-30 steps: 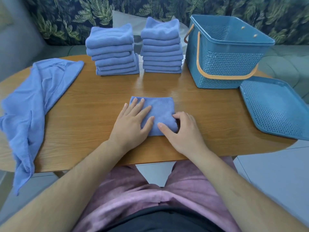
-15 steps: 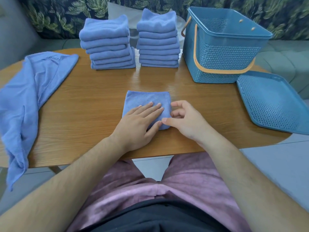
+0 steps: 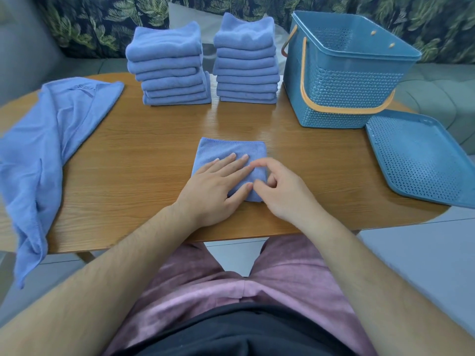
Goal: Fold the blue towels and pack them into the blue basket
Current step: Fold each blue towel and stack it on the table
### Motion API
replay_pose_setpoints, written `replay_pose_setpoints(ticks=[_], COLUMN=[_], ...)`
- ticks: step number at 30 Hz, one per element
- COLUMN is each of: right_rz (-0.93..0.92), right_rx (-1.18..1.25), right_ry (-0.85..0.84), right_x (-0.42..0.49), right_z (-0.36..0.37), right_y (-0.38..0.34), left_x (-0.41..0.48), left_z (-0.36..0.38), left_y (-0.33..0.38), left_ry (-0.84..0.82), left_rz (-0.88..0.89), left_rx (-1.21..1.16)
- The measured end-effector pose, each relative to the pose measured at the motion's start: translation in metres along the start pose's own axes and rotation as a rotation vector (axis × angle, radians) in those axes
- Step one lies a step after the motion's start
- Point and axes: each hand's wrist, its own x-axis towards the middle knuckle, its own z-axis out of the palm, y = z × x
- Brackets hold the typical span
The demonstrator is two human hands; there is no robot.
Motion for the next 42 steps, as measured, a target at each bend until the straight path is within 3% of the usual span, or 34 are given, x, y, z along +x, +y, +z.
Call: replay_pose_setpoints(ticks=[2, 5, 9, 11, 15, 20, 27, 34, 42], right_rz=[-0.059, 0.016, 0.064, 0.059, -0.024, -0.092, -0.077, -0.191, -0.296], right_rx=[-0.211, -0.408, -0.436, -0.369, -0.241, 0.08, 0.385, 0.284, 0.132], right_ry=[0.03, 0.061, 0.043, 0.017, 0.039, 0.062, 0.024, 0.054, 0.091], right_x=[-0.005, -0.007, -0.004, -0.002, 0.001, 0.002, 0.02, 0.091, 0.204], right_z=[0.005, 0.006, 0.008, 0.015, 0.022, 0.018, 0.014, -0.023, -0.044], right_y=[-0.003, -0.003, 0.0, 0.001, 0.003, 0.004, -0.011, -0.065, -0.161], left_x=[0.002, 0.0, -0.006, -0.005, -0.001, 0.001, 0.004, 0.06, 0.148], left_z=[-0.004, -0.008, -0.012, -0.012, -0.015, -0.024, -0.039, -0.097, -0.191], left_y=[0.0, -0.003, -0.006, -0.004, 0.001, -0.006, -0.017, -0.043, -0.114], left_ry=[-0.032, -0.076, -0.028, -0.067, 0.006, 0.093, 0.21, 0.346, 0.468], left_rz=[-0.017, -0.089, -0.459, -0.561, -0.526, -0.487, -0.427, -0.469, -0.45], left_rx=[-0.067, -0.108, 0.057, 0.062, -0.014, -0.306, -0.514, -0.592, -0.378])
